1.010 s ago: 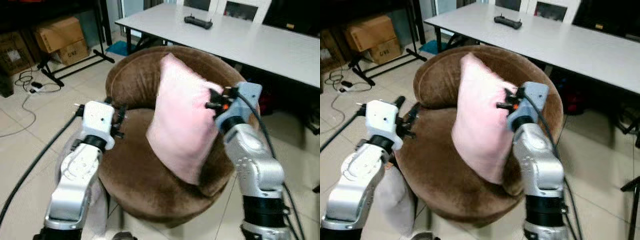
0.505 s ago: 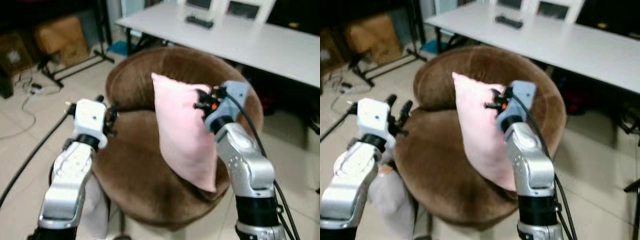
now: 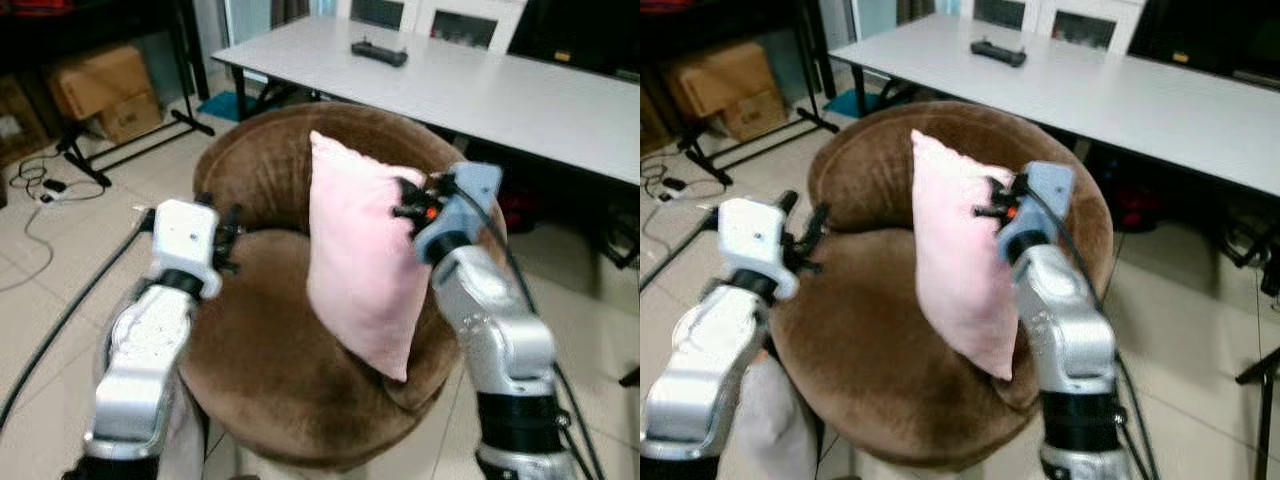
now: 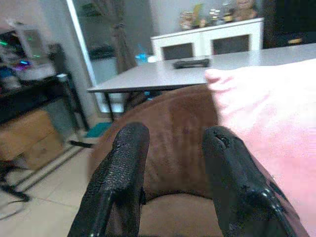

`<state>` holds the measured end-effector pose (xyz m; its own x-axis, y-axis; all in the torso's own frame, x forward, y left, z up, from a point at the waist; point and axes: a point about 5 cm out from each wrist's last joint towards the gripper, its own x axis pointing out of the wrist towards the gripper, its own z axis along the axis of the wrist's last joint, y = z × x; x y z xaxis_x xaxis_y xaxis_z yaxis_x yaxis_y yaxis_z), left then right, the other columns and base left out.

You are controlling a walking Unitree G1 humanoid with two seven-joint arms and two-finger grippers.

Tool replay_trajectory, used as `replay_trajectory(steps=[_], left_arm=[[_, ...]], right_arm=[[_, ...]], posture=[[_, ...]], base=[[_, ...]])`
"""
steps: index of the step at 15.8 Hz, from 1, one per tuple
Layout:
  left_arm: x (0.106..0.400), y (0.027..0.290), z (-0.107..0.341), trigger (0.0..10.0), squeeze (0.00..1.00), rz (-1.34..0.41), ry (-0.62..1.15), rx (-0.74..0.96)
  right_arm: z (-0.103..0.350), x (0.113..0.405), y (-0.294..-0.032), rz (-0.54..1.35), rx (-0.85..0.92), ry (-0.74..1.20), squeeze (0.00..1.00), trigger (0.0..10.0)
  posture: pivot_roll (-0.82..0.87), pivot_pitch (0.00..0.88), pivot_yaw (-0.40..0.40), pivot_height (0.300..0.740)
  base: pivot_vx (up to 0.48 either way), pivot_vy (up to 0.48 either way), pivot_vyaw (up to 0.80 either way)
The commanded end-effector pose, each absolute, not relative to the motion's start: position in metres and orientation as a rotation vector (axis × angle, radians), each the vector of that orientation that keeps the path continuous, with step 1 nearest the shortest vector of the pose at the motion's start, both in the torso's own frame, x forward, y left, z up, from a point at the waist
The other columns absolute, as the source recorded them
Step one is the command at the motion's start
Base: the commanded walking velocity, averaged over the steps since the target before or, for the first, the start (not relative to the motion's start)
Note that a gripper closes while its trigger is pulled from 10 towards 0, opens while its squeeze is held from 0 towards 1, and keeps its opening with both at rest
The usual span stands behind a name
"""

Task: Move the pillow to the sofa from floor

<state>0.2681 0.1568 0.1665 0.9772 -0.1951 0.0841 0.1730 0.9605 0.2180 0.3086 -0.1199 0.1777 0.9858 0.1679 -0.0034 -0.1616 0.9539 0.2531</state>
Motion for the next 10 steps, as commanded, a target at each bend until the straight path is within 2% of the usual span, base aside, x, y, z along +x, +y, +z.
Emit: replay_trajectory(steps=[1,2,4,6,10], left_arm=[[0.2685,0.1593,0.1693,10.0,0.00,-0.185,-0.111,0.222],[0.2685,0.1594,0.1693,10.0,0.00,-0.185,-0.111,0.222],[0.2676,0.1596,0.1691,10.0,0.00,-0.186,-0.110,0.222],[0.2676,0.1594,0.1689,10.0,0.00,-0.185,-0.108,0.222],[0.2669,0.1592,0.1676,10.0,0.00,-0.181,-0.101,0.235]], right_arm=[[0.1907,0.3086,-0.1189,0.180,0.260,-0.035,0.00,10.0],[0.1907,0.3086,-0.1185,0.184,0.253,-0.034,0.00,10.0],[0.1909,0.3076,-0.1149,0.217,0.198,-0.025,0.00,10.0],[0.1908,0.3073,-0.1124,0.229,0.214,-0.027,0.00,10.0],[0.1897,0.3073,-0.1146,0.208,0.241,-0.029,0.00,10.0]], posture=[[0.09,0.000,-0.035,0.740],[0.09,0.000,-0.035,0.740],[0.09,0.000,-0.036,0.740],[0.09,0.000,-0.036,0.740],[0.09,0.000,-0.039,0.740]], base=[[0.315,0.000,0.00],[0.311,0.000,0.00],[0.313,0.000,0.80],[0.304,0.000,0.80],[0.279,0.000,0.00]])
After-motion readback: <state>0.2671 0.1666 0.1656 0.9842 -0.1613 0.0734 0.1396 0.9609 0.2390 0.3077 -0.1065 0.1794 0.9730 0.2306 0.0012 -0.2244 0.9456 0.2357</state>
